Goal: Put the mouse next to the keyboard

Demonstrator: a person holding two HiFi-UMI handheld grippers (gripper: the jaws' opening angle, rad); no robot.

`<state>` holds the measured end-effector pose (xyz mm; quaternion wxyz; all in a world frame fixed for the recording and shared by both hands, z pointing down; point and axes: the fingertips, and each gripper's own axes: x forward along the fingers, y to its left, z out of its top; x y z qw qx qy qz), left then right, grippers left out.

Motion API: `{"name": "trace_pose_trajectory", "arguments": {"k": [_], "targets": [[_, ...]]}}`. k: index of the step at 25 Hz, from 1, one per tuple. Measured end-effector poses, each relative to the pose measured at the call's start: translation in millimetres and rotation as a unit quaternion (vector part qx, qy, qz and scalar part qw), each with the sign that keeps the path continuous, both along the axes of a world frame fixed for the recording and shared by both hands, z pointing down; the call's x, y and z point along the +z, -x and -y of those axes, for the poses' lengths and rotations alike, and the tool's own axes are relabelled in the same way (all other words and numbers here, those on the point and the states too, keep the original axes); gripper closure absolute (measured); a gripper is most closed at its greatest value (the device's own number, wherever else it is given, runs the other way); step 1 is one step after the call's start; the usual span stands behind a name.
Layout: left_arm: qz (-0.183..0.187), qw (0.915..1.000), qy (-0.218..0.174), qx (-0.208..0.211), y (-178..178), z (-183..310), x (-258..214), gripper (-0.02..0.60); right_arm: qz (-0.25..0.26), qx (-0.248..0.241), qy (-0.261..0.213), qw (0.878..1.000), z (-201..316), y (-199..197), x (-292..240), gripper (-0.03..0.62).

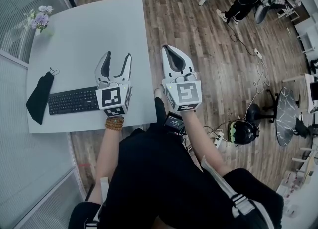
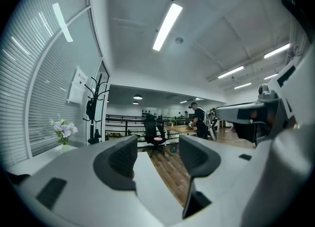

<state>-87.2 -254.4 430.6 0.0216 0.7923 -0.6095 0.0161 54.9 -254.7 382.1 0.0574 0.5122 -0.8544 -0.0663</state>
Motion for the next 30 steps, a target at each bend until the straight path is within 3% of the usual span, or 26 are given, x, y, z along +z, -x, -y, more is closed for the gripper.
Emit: {"name": "trace_pose_trajectory", "arguments": {"k": [19, 30], "targets": [[0.010, 0.9997, -0.023, 0.003, -7, -28, -12, 0.354, 0.005, -0.011, 0.023, 1.000, -18, 12, 27, 0.594], [0.015, 0.9995, -0.024, 0.014, -13, -45, -8, 0.427, 0.007, -0.029, 0.031, 0.999, -32, 32, 39, 0.594]]}}
